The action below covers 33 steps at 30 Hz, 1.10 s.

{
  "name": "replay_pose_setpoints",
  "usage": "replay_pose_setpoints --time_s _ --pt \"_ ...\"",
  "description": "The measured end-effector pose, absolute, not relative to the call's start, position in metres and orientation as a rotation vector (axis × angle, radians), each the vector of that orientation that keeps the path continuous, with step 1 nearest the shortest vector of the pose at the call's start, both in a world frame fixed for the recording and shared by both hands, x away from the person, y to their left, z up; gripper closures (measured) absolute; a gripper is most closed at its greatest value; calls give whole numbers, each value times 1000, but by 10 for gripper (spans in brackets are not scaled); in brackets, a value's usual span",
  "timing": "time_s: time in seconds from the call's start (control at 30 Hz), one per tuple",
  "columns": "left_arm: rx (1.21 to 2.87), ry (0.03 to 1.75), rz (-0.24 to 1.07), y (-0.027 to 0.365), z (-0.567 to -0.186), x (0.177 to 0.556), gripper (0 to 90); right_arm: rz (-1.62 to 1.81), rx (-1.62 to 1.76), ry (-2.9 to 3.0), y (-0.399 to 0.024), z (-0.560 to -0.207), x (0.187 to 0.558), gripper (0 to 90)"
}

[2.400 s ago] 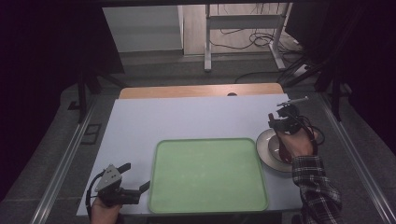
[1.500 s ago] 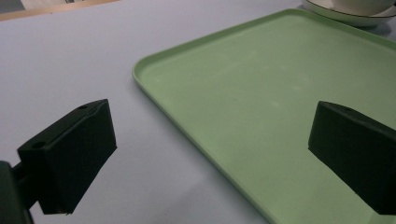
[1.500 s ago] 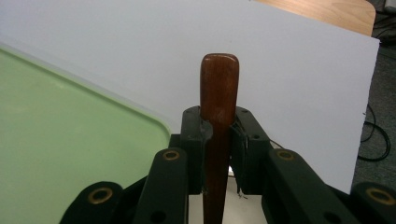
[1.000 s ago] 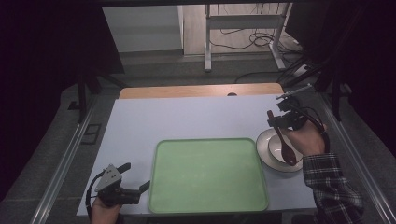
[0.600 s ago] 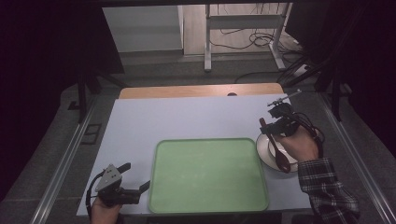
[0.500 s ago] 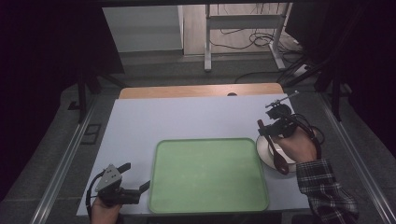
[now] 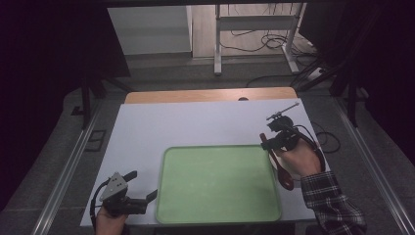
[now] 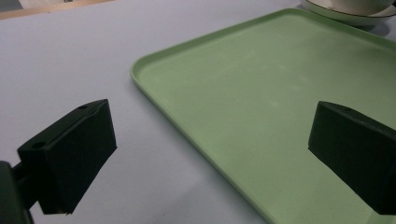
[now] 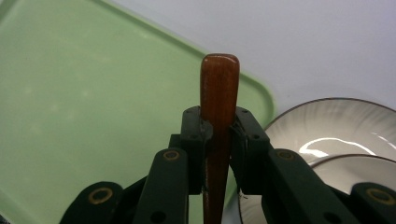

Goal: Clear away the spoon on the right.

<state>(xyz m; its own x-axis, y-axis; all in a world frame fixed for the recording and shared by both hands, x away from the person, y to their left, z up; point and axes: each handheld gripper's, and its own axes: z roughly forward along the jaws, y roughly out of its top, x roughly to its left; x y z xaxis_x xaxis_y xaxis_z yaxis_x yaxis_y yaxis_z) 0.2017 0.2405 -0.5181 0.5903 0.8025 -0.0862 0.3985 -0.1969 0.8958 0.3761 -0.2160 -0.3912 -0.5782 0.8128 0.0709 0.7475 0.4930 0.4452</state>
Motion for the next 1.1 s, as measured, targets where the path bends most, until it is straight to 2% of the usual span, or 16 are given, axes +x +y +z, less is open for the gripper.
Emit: replay_pose_setpoints --time_s 0.57,1.1 --pt "1814 974 496 240 -518 202 6 619 1389 2658 -189 -425 378 761" --pt "1811 974 496 240 -518 202 7 585 1458 2680 -183 -467 382 757"
